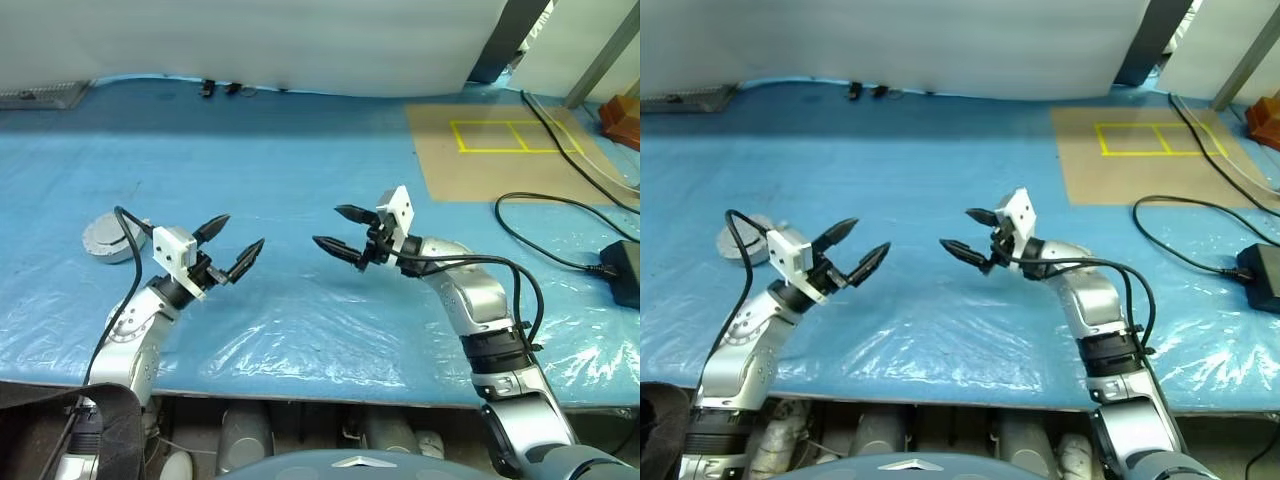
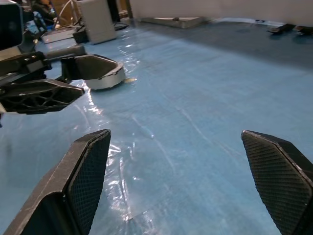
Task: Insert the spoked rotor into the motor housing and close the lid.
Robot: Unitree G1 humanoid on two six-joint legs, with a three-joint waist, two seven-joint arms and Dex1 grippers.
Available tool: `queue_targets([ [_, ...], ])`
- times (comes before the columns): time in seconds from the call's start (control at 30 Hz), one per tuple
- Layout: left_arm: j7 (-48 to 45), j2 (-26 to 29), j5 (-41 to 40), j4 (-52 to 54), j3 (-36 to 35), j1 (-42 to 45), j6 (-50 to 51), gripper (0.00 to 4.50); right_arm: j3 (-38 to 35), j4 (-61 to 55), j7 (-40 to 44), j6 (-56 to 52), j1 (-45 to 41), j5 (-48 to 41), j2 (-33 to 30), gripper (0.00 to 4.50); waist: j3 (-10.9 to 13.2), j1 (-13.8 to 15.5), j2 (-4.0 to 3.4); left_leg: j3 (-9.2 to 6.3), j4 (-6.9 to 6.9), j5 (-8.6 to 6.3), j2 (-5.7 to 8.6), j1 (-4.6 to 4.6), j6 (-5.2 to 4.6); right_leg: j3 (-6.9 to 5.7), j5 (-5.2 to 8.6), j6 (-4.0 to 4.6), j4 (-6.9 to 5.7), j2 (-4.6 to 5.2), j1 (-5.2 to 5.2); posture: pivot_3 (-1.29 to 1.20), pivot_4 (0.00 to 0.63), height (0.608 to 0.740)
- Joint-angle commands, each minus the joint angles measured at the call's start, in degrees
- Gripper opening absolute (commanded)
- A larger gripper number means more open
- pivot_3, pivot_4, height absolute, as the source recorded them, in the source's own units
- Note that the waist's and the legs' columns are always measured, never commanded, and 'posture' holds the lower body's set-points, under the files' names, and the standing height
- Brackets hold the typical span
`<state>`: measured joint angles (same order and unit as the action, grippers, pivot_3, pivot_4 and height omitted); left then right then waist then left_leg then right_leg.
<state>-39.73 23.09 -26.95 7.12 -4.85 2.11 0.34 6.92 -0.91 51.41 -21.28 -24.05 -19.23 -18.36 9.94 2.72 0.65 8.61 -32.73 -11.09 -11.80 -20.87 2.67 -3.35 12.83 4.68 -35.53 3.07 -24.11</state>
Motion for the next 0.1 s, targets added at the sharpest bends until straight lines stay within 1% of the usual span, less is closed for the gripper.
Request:
queue_targets([
  [0.03,-1.42,0.73,0.25,2.22,-0.06,0.35,-0.12,4.5,2.17,-3.59,2.72,0.92,1.74,0.0,-1.94,4.48,0.0,0.01,0.0,0.0,0.0,0.0,0.0,0.0,0.0,0.0,0.0,0.0,0.0,0.0,0.01,0.0,0.15,0.74],
  [0.1,-1.69,0.7,0.4,2.21,-0.18,0.53,0.05,4.5,2.59,-3.89,2.99,0.68,2.31,-0.24,-2.33,4.48,0.0,0.01,0.0,0.0,-0.01,0.0,0.01,0.0,-0.01,0.0,0.0,0.0,0.0,0.01,0.02,0.0,0.15,0.74],
])
